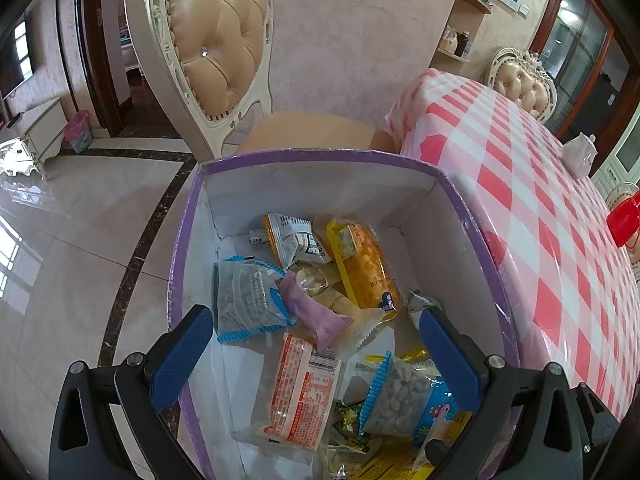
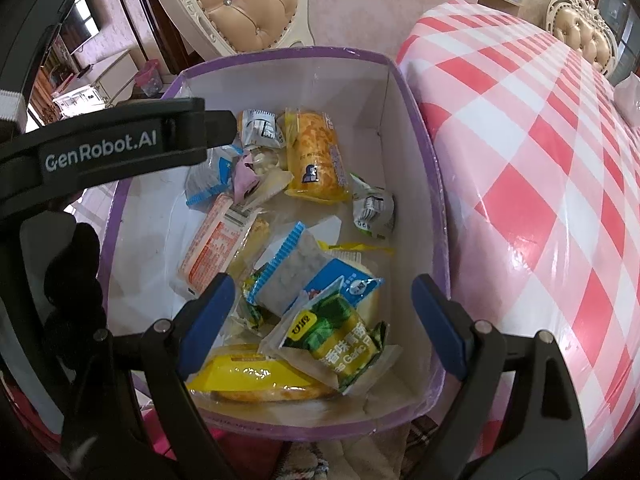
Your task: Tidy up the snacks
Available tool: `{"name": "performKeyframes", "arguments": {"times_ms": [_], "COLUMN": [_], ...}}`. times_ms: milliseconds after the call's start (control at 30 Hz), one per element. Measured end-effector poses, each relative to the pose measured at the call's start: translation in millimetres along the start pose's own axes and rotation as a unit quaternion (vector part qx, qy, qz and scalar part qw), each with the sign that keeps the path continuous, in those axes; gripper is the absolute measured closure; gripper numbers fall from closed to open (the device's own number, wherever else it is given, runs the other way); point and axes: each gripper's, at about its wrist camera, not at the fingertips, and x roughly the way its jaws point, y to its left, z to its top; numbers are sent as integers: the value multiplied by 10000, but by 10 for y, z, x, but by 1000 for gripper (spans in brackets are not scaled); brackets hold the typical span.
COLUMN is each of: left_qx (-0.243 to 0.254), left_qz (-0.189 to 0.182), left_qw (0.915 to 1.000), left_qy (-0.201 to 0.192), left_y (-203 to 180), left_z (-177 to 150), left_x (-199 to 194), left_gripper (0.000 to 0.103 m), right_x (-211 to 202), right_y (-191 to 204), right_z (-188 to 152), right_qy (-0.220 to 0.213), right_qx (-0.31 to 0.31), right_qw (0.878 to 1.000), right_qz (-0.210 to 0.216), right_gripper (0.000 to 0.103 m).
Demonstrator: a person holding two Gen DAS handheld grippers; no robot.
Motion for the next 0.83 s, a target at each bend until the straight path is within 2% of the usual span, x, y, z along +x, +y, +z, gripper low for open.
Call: {"name": "performKeyframes", "arguments": {"times_ms": [833], "left_qx": [59], "left_qz": [206], "left_qw": [9997], "left_qy": [81], "left_y": [-36], "left_z": [-30], "left_x": [71], "left_gripper": [0], "right_x": [29], "right_y": [-31], "right_z": [-41], "right_qy": [47], "right_qx": [78], "right_qw": [10000], "right_qz": [33], "right_gripper": [12]}}
